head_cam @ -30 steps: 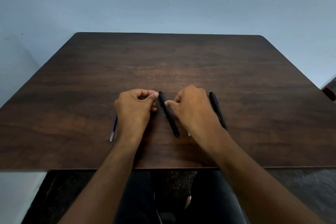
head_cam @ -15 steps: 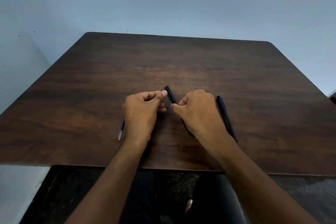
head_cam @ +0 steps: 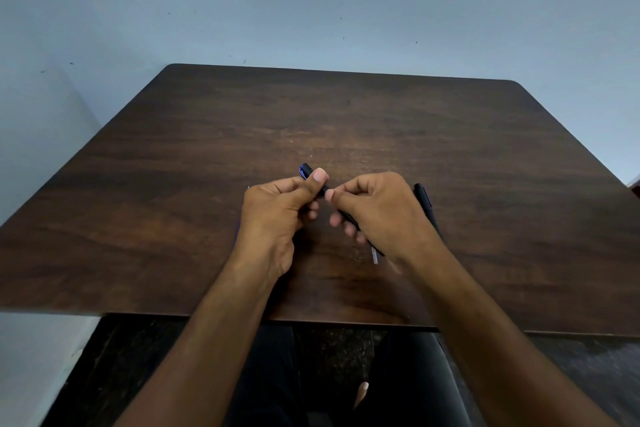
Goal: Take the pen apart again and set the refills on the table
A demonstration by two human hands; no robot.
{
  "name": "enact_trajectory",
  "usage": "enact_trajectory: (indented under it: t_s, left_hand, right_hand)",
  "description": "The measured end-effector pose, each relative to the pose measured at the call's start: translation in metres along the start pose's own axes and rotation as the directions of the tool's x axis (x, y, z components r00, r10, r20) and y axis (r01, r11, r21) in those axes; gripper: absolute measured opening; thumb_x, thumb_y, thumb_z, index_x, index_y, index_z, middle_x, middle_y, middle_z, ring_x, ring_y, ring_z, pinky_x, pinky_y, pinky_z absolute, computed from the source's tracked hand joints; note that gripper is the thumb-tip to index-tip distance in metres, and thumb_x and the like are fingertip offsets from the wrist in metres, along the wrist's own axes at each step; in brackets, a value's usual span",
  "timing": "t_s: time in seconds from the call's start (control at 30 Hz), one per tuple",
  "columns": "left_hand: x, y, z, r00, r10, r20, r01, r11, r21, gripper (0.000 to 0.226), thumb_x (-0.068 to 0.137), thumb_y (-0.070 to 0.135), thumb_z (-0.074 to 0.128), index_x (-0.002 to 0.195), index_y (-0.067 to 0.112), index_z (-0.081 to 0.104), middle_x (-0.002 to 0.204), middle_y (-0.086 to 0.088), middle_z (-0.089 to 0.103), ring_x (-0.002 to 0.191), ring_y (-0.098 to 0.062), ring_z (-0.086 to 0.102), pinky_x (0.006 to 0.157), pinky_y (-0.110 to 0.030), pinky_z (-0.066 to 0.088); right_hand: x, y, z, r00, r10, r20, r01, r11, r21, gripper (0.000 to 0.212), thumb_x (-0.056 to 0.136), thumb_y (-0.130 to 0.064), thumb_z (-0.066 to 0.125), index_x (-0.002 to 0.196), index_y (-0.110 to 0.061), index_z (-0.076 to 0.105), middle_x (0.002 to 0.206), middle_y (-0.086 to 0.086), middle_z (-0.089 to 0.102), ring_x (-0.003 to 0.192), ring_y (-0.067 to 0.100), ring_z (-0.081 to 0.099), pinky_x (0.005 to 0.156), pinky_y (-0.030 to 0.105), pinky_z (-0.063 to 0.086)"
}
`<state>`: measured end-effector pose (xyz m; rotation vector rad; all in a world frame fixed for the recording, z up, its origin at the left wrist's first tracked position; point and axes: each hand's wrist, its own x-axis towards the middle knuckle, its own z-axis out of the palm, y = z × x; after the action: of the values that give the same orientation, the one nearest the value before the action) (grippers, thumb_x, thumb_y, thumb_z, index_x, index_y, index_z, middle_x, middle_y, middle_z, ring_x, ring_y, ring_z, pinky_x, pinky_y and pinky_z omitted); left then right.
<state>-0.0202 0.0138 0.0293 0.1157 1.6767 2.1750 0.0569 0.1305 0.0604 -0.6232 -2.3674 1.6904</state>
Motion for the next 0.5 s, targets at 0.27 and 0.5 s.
enact_trajectory:
  t_s: [0.27,0.5]
  left_hand:
    - [-0.0046,-0.0016,0.0024,1.0,-0.007,-0.008,0.006,1.0,-0.029,0.017,0.089,0.022,0.071,0.082,0.008,0.077,0.085,-0.012,0.077,0.075,-0.02,0.066,0.079,-0.036,0.06]
    - [-0.0037,0.0016,0.009,0.994,0.018,-0.106,-0.035,0.988,-0.152,0.018,0.088,0.015,0.072,0.082,-0.002,0.074,0.078,-0.017,0.076,0.066,-0.02,0.072,0.065,-0.03,0.06]
  right_hand:
    - [0.0004,0.0045,-0.0015,0.996,-0.086,-0.008,0.085,0.992,-0.094,0.025,0.095,-0.028,0.069,0.076,-0.014,0.078,0.07,0.017,0.074,0.053,0.02,0.053,0.054,0.033,0.046]
    - [0.0007,0.0061,-0.0053,0.966,-0.258,-0.014,0.25,0.948,-0.196,0.026,0.095,-0.024,0.069,0.072,-0.033,0.074,0.048,-0.015,0.061,0.043,0.001,0.048,0.045,0.012,0.037]
